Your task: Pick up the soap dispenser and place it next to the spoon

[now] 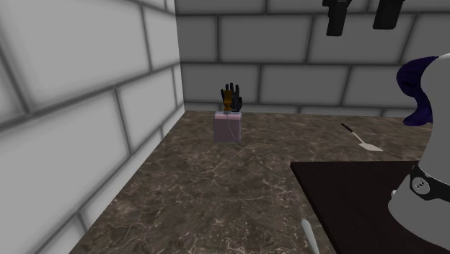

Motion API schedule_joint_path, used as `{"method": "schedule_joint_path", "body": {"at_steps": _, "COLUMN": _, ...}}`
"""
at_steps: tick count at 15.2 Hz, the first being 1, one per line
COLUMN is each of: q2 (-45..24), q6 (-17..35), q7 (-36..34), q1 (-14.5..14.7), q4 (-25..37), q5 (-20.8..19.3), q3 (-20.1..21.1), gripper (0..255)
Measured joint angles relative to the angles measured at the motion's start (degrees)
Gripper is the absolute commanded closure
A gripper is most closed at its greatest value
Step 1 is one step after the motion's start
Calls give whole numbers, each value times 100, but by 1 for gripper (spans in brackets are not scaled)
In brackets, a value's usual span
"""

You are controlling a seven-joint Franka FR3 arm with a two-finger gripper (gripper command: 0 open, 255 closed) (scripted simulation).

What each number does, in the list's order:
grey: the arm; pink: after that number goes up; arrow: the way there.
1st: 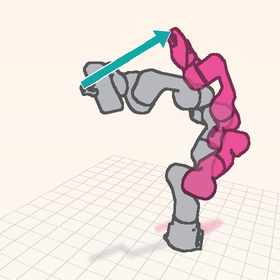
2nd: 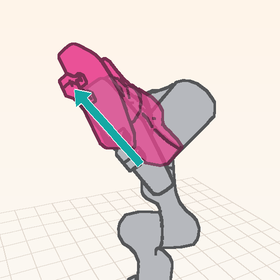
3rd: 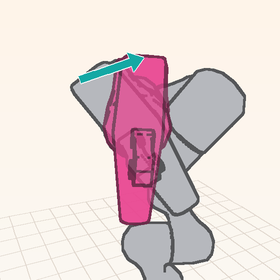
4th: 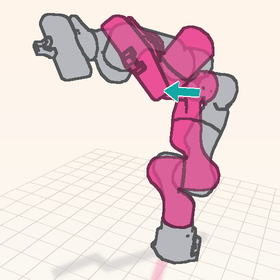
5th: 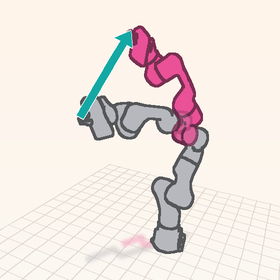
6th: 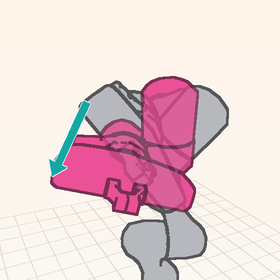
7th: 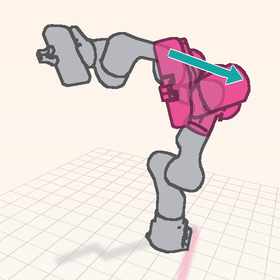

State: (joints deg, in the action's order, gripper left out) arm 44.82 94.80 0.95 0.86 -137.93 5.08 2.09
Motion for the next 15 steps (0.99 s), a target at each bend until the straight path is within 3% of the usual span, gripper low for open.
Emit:
{"method": "schedule_joint_path", "body": {"at_steps": 3, "q2": -20, "q6": 153, "q7": 126, "q1": -65, "q4": -112, "q5": -87, "q3": -119, "gripper": 0}}
{"method": "schedule_joint_path", "body": {"at_steps": 10, "q2": -233, "q6": 1168, "q7": 778, "q1": -422, "q4": -749, "q5": -525, "q3": -751, "gripper": 0}}
{"method": "schedule_joint_path", "body": {"at_steps": 15, "q2": -721, "q6": 1916, "q7": 1303, "q1": -681, "q4": -863, "q5": -809, "q3": -1292, "gripper": 0}}
